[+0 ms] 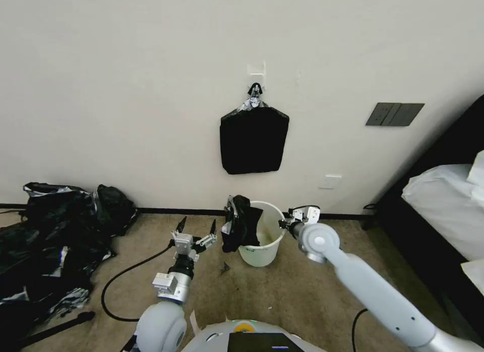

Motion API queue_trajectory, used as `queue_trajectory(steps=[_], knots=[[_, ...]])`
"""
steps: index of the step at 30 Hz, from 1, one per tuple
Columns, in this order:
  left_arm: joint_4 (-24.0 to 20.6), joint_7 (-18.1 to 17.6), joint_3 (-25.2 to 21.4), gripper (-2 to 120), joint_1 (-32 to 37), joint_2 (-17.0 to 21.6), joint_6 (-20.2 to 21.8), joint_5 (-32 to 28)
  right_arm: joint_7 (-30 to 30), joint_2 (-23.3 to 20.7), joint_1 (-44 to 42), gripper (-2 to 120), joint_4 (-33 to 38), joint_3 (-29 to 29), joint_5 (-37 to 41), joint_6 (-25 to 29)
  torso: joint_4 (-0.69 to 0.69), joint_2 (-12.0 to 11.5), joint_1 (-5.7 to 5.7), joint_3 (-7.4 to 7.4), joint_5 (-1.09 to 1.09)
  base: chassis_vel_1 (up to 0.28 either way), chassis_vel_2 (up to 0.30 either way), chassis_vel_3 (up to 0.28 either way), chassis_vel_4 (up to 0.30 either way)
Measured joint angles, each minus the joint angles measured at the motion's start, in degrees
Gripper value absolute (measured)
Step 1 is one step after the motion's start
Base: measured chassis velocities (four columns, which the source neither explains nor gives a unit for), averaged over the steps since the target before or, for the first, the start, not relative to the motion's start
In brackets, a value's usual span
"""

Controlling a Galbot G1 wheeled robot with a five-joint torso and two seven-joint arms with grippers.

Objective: Place a trash bag onto the trash bin.

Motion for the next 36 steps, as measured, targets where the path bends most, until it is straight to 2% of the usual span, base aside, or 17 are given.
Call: queue_trajectory(steps=[9, 17, 29, 31, 33, 35, 36], knots=[[0.41, -3.85, -2.79, 100, 0.08, -1.18, -0.01, -2.33, -0.21, 1.86, -3.53, 7, 0.02, -0.19, -5.44, 1.26, -0.01, 0.00, 0.00, 0.00, 0.01, 0.000, 0.000, 0.000, 0.000], [0.22, -4.13, -4.10, 100, -0.13, -2.16, 0.26, -2.68, -0.99, 2.26, -6.20, 7, -0.33, 0.44, -8.07, 1.51, -0.02, 0.00, 0.00, 0.00, -0.01, 0.000, 0.000, 0.000, 0.000], [-0.66, -4.12, -3.33, 100, -0.43, -1.96, 1.32, -2.46, -3.54, 2.80, -8.92, 7, -1.16, 1.59, -10.71, 1.58, -0.01, 0.00, 0.00, 0.00, 0.00, 0.000, 0.000, 0.000, 0.000], [-0.77, -4.07, -3.12, 100, -0.39, -1.88, 1.34, -2.38, -3.59, 2.71, -9.09, 16, -0.56, 2.20, -10.72, 1.47, 0.00, 0.00, 0.00, 0.00, 0.02, 0.000, 0.000, 0.000, 0.000], [-0.81, -4.06, -3.07, 100, -0.39, -1.87, 1.34, -2.36, -3.59, 2.57, -9.11, 19, -0.30, 2.45, -10.80, 1.46, 0.00, 0.00, 0.00, 0.00, 0.02, 0.000, 0.000, 0.000, 0.000], [-0.84, -4.02, -2.99, 100, -0.45, -1.86, 1.36, -2.35, -3.45, 1.91, -9.16, 30, 0.45, 3.16, -11.95, 1.35, 0.00, 0.00, 0.00, 0.00, 0.01, 0.000, 0.000, 0.000, 0.000], [-0.84, -4.02, -2.99, 100, -0.45, -1.86, 1.36, -2.35, -3.45, 1.91, -9.16, 30, 0.45, 3.16, -11.95, 1.35, 0.00, 0.00, 0.00, 0.00, 0.01, 0.000, 0.000, 0.000, 0.000]])
